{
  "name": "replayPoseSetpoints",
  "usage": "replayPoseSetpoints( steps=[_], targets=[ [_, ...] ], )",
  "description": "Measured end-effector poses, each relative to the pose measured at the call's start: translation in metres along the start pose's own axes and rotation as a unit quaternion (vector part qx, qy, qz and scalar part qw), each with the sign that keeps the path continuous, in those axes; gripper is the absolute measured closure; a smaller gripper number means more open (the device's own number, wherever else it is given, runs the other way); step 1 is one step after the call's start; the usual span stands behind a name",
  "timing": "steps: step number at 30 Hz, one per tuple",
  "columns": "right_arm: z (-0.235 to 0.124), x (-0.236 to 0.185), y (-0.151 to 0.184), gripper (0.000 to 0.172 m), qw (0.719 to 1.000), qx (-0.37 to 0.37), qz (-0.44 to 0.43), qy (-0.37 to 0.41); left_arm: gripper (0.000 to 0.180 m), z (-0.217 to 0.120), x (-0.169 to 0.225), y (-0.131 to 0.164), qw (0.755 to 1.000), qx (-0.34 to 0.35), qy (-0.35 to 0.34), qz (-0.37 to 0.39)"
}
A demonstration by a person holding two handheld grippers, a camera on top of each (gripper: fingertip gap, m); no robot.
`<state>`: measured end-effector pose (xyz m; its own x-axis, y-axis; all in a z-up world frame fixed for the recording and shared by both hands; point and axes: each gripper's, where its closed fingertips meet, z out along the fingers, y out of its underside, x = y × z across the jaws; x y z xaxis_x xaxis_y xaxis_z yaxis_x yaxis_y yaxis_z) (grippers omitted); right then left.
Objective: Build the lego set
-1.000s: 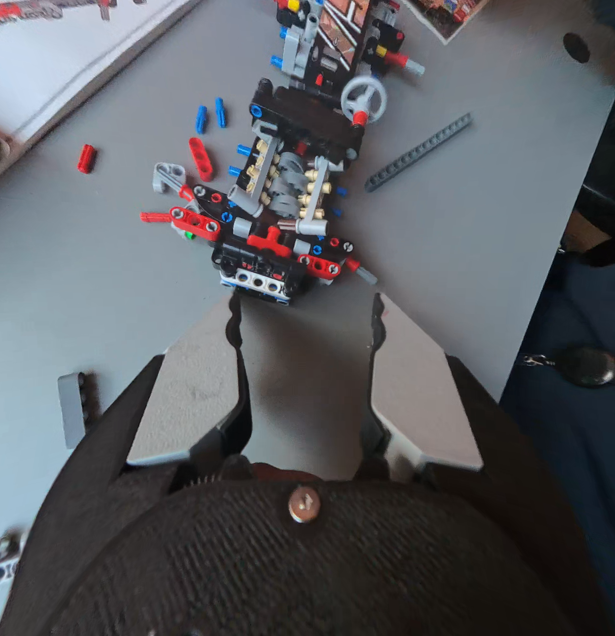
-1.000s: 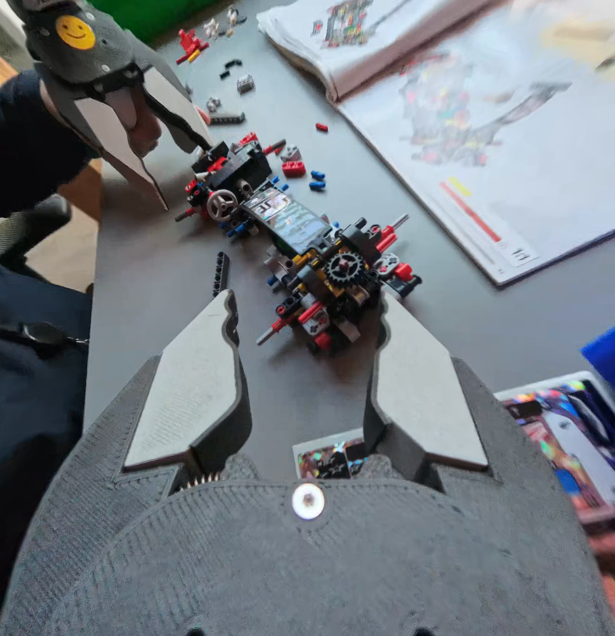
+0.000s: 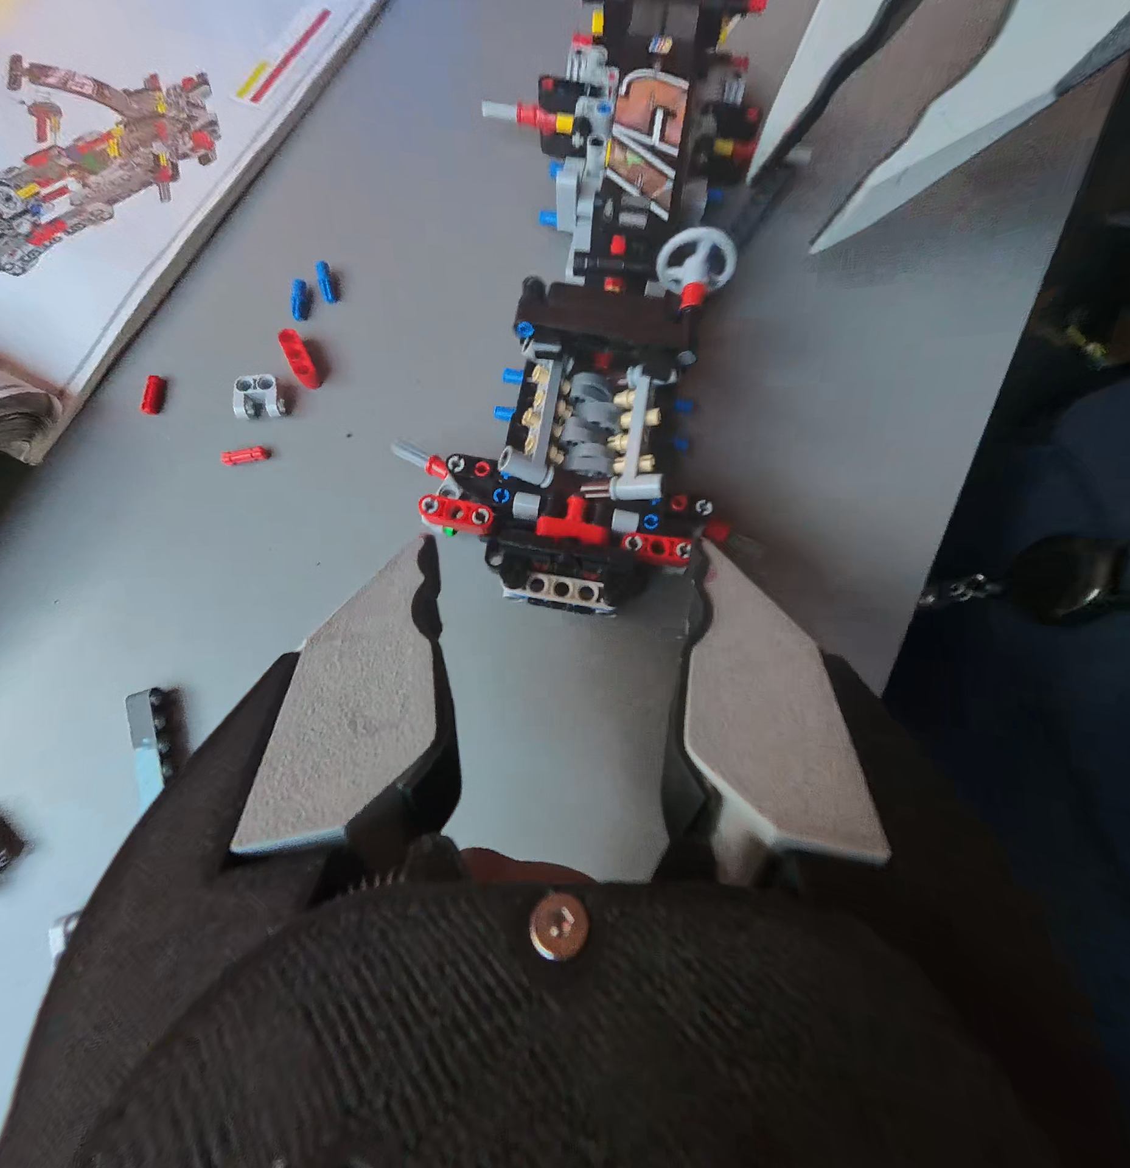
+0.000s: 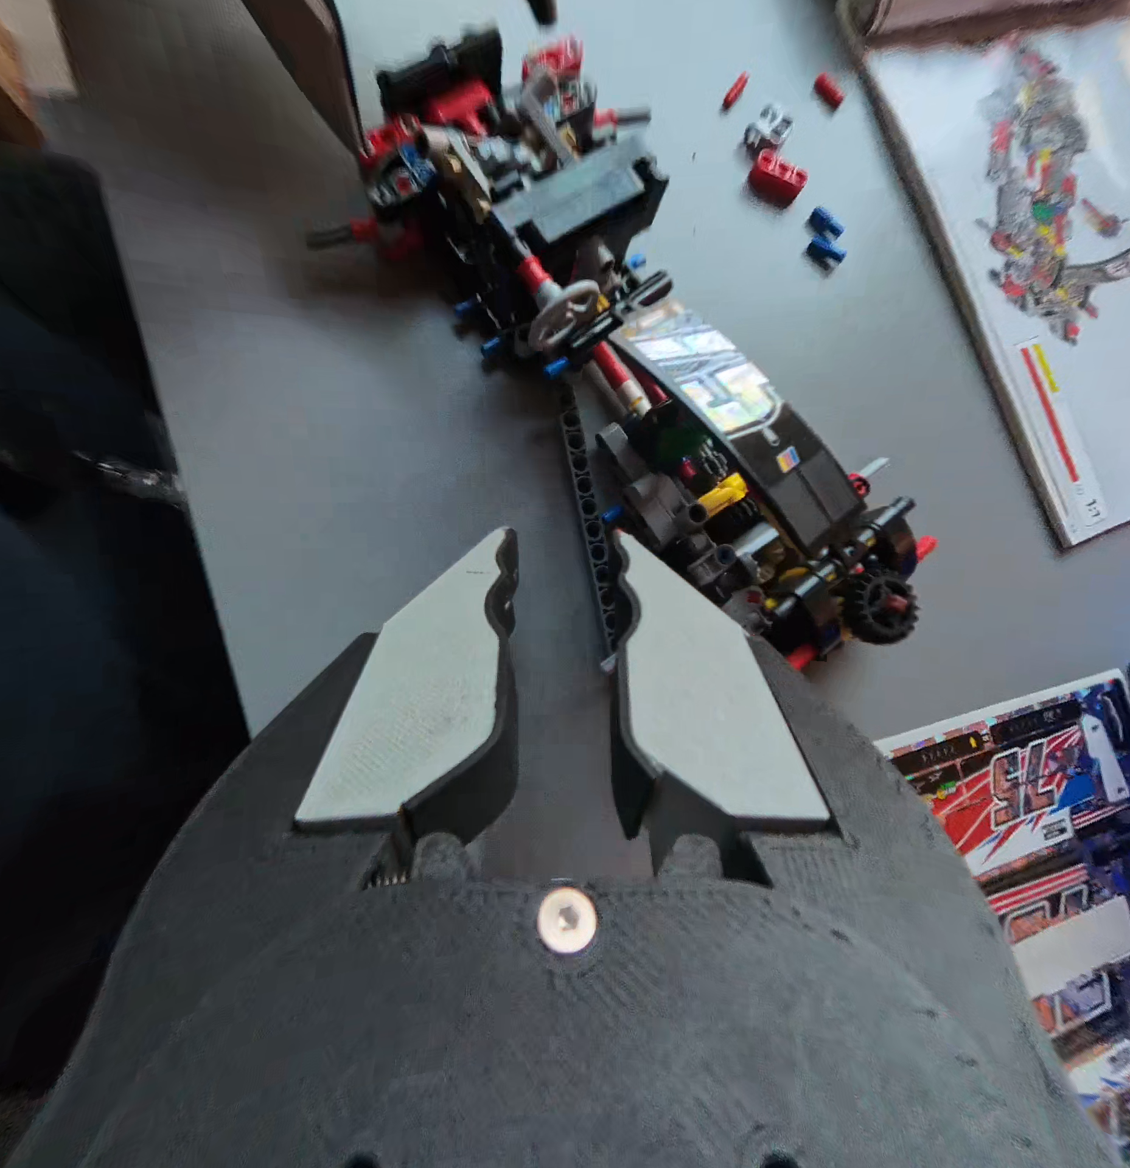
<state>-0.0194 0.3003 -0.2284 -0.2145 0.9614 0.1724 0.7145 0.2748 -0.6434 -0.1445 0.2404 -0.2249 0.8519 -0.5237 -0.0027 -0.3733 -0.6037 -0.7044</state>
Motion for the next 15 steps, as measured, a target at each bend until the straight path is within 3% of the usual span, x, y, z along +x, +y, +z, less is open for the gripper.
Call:
replayPoseSetpoints(
  steps=[6, 15],
  targets=[
    [0.016, 0.008, 0.013, 0.152, 0.995, -0.082, -0.042, 0.043, 0.107, -0.01, -0.001, 0.008, 1.0, 0.005, -0.021, 0.003],
    [0.009, -0.008, 0.016, 0.158, 0.993, -0.087, -0.07, 0.022, 0.104, -0.007, 0.007, 0.014, 0.995, -0.01, -0.056, 0.082]
  ],
)
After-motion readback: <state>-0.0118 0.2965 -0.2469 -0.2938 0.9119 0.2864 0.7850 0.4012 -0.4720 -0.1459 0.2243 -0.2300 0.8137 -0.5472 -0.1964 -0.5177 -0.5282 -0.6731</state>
